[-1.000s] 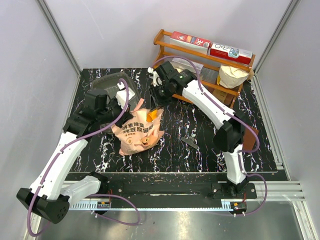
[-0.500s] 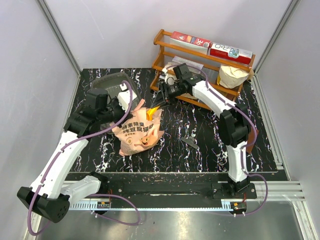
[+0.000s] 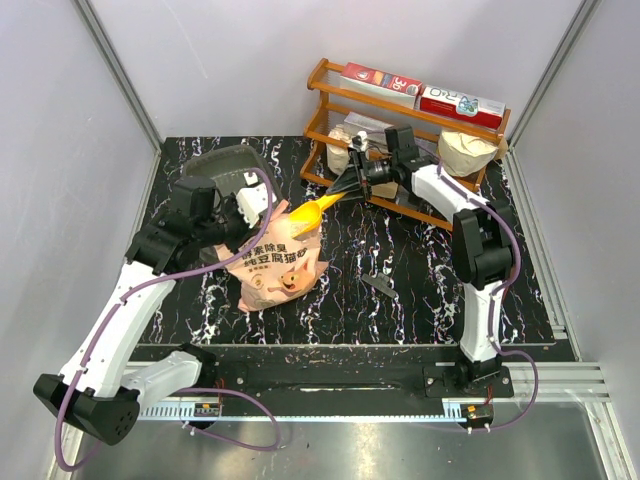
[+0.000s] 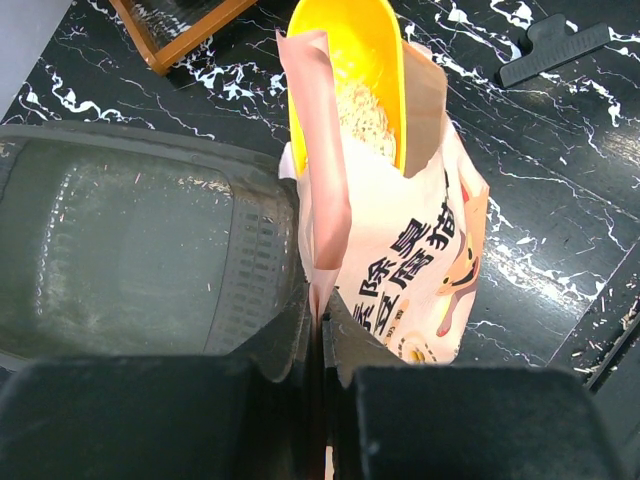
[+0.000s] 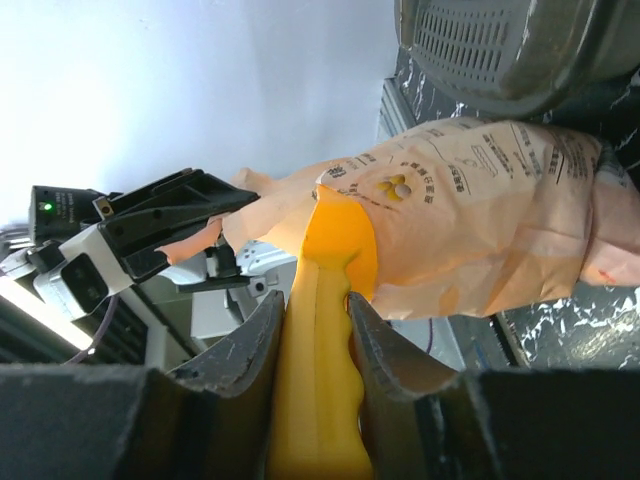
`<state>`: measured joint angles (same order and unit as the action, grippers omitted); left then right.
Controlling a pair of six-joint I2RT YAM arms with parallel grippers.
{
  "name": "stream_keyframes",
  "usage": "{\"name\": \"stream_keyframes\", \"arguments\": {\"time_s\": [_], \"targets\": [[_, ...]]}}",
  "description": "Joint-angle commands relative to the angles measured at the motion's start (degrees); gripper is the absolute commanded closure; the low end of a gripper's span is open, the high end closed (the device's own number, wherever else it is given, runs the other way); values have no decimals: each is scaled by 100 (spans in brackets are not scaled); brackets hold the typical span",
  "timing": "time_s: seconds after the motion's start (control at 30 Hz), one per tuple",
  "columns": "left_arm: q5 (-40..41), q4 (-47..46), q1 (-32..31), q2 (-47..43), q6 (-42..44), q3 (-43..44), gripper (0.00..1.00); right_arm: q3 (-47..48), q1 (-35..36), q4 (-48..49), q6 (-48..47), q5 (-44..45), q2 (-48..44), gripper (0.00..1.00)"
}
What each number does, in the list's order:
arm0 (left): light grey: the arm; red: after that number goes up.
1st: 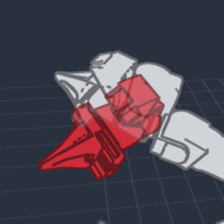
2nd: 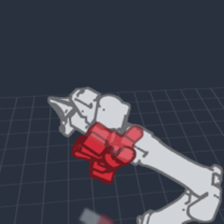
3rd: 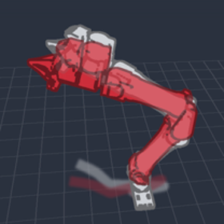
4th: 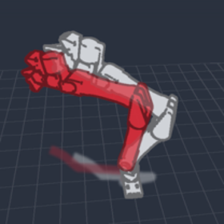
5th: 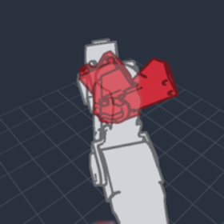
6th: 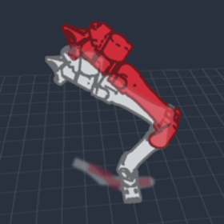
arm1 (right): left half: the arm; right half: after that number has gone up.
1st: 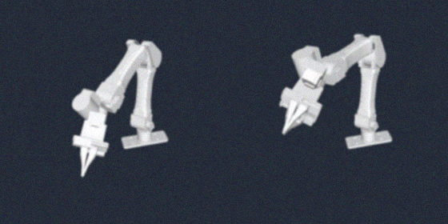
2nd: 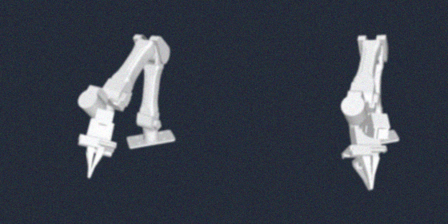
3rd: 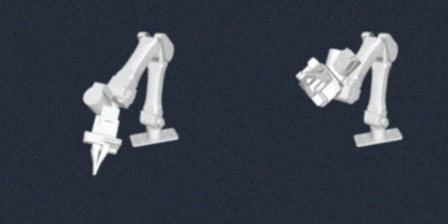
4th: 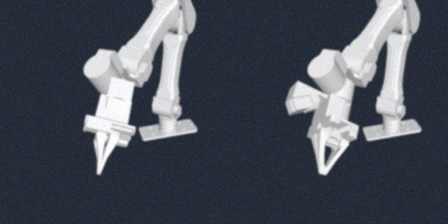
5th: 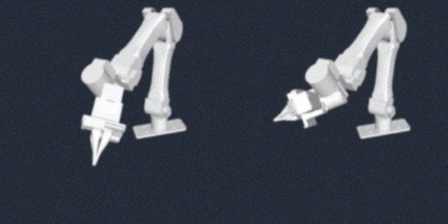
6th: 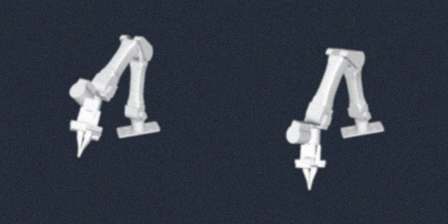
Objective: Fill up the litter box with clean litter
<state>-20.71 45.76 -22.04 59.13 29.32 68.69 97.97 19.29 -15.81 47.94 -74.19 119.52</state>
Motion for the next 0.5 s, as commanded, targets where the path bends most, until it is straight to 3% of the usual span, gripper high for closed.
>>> {"name": "stream_keyframes", "arguments": {"time_s": [0.0, 0.07, 0.23, 0.47], "targets": [[-135, -506, -11, -25, -49, 338, 100, -810, -92, 1969, 1519, -752, -474, 100], [-109, -515, -11, -7, -76, 400, 100, -1183, -109, 4005, 2916, -947, -483, 100], [-91, -507, -11, 19, -111, 532, 100, -1684, -180, 5426, 3763, -931, -474, 100], [110, -296, -11, -51, 108, 602, 100, -1686, -399, 5713, 3916, -1018, -491, 100]]}}
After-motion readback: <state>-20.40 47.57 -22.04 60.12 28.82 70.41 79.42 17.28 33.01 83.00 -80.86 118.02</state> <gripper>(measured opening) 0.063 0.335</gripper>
